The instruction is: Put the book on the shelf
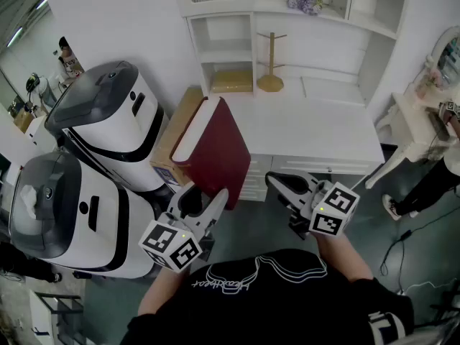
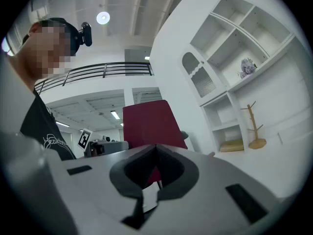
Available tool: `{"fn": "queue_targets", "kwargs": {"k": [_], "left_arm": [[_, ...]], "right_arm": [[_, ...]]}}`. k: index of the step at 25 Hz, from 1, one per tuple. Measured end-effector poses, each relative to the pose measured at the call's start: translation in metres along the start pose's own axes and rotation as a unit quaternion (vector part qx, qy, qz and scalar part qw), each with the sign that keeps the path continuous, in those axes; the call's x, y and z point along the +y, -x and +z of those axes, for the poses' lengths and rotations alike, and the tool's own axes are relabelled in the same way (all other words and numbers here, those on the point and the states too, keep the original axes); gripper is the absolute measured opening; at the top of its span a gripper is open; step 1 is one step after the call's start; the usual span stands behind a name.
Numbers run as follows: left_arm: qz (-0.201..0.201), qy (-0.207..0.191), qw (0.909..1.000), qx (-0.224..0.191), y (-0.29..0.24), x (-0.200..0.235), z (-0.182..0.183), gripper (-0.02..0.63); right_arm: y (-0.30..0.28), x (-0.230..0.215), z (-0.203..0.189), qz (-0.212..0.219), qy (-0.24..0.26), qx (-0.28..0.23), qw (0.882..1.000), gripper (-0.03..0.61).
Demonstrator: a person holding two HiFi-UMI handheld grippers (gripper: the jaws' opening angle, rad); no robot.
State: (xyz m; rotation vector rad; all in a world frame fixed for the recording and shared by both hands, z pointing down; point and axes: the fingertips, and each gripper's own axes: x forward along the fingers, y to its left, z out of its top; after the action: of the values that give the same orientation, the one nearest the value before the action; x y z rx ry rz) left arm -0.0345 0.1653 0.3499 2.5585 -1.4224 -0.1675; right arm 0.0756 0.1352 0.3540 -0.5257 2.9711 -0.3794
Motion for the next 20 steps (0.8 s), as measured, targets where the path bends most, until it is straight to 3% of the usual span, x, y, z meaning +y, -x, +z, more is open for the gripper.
{"fn": "queue_targets", "kwargs": {"k": [20], "left_arm": [[0.012, -0.015, 0.9996, -0.018, -0.039, -0.018, 0.013, 0.221]], "right_arm": [[0.019, -0.03, 0.022, 0.012, 0.023, -0.002, 1.0, 0.006]]}}
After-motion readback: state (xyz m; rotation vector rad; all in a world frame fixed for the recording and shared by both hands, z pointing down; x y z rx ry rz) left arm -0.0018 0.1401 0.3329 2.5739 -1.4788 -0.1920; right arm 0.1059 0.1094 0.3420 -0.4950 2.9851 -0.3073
